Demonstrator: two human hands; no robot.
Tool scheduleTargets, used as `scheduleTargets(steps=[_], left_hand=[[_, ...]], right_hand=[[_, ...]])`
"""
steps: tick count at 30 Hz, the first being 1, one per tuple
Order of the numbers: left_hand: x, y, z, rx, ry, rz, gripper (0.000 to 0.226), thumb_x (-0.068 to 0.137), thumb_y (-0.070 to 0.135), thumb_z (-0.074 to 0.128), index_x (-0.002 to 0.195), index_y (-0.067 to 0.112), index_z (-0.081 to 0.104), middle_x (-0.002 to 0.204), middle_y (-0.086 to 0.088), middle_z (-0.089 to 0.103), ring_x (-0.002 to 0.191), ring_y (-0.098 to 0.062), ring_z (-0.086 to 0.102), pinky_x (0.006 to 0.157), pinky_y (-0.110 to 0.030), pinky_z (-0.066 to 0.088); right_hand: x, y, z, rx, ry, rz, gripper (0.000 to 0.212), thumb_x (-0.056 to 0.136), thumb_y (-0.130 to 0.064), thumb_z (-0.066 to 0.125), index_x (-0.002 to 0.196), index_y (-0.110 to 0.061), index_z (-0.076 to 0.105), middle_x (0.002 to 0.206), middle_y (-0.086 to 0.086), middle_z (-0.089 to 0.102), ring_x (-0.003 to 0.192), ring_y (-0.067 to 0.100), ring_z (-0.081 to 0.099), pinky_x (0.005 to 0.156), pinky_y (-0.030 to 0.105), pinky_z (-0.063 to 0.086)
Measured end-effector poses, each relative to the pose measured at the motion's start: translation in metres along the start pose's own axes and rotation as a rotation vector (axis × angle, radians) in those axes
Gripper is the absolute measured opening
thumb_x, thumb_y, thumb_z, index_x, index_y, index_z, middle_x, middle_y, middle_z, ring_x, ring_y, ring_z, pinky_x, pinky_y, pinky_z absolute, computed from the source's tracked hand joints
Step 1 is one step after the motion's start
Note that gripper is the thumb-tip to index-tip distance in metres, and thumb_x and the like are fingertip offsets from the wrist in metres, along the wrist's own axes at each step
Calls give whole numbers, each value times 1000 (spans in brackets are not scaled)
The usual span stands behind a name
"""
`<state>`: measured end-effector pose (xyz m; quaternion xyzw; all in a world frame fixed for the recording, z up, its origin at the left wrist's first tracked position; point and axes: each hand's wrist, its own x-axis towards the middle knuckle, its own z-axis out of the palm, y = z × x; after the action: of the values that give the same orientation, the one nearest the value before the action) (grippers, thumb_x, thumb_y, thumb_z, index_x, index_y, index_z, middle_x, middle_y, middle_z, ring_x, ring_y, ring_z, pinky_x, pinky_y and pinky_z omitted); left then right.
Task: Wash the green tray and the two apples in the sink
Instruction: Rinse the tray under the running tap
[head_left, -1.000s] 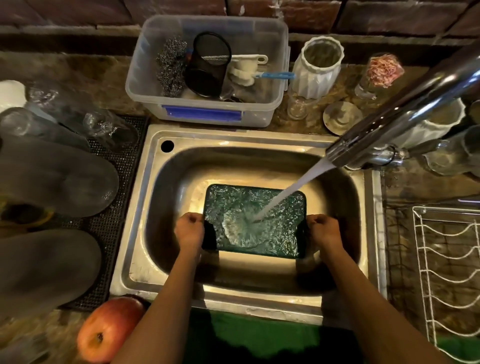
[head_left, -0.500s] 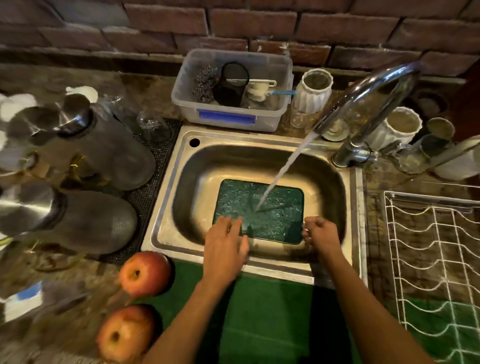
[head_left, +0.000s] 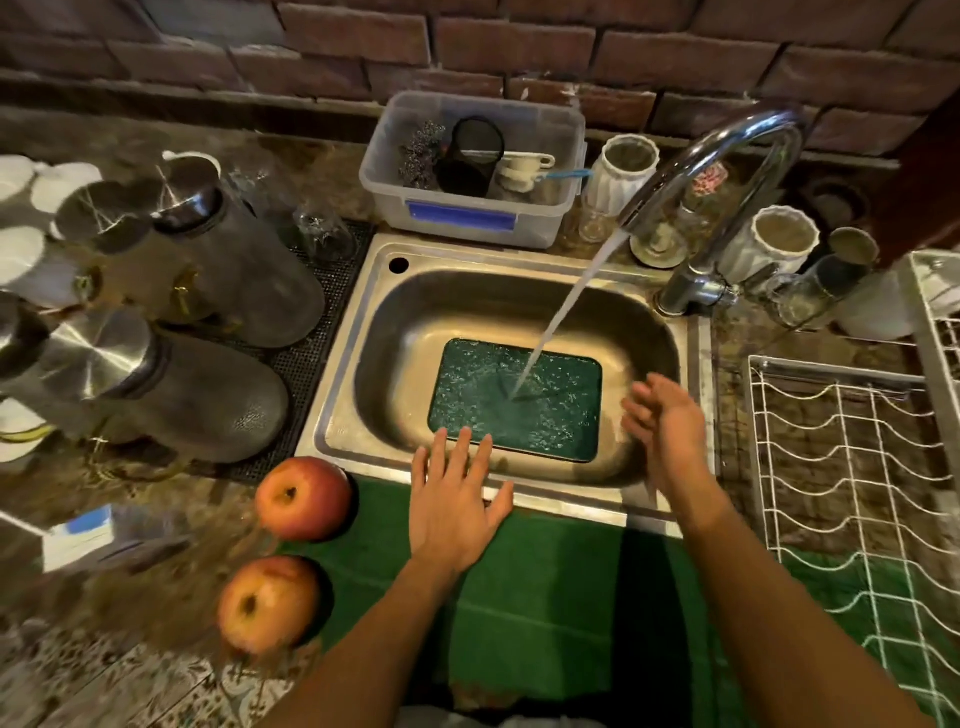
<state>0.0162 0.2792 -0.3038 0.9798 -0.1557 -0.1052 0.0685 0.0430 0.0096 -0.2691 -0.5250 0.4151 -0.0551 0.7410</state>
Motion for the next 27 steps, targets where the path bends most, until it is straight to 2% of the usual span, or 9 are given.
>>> scheduleTargets(steps=[3,7,8,9,11,13,18,22,27], left_hand=[[1,1,0,11,-7,-6,69,94,65,33,151,28,45,158,-4,43,150,-32,29,120,-55,22],[2,0,3,16,0,9,67,95,63,36,150,26,47,157,-5,44,149,-32,29,119,-55,23],[2,-1,3,16,6,13,67,95,63,37,149,25,47,156,-5,45,149,-33,31,118,-55,24],[2,-1,4,17,13,17,67,95,63,37,149,25,48,156,-5,46,148,-33,32,118,-55,25],[2,-1,5,22,24,20,67,95,63,38,148,24,49,154,-6,48,146,-34,35,117,-56,27],[2,-1,6,38,30,20,67,95,63,38,148,23,50,153,-6,49,145,-34,37,116,-56,29],[2,-1,7,53,30,17,68,94,63,37,147,23,51,152,-6,50,144,-34,38,116,-56,29],[3,-1,7,54,52,24,66,94,62,40,145,22,53,149,-6,53,142,-35,40,114,-56,30],[2,1,5,55,57,26,66,94,62,41,145,21,53,148,-6,55,141,-35,42,114,-56,31]], right_hand=[[19,-40,0,80,44,27,32,103,-34,43,131,-20,49,107,-2,58,100,18,58,94,38,48],[49,-85,-4,179,26,54,50,102,-55,33,137,-22,46,93,-5,47,92,17,56,84,36,49],[56,-92,-7,199,26,54,61,101,-58,33,145,-17,41,96,-2,51,110,24,61,93,40,50],[62,-98,-10,216,30,51,69,100,-59,34,153,-15,32,113,4,57,134,34,51,109,47,43],[70,-108,-13,240,27,47,74,99,-62,33,157,-18,21,153,14,40,150,39,22,120,52,26],[75,-114,-12,257,4,62,75,98,-65,30,157,-21,21,163,13,26,151,37,19,119,52,26],[85,-123,-10,235,18,98,78,96,-70,25,157,-22,21,165,10,23,151,34,22,117,49,27],[93,-124,-10,268,34,120,74,98,-66,29,157,-22,22,164,9,26,150,29,26,117,46,28],[95,-127,-6,319,16,116,66,101,-59,28,150,-16,37,153,12,44,141,26,42,114,39,32]])
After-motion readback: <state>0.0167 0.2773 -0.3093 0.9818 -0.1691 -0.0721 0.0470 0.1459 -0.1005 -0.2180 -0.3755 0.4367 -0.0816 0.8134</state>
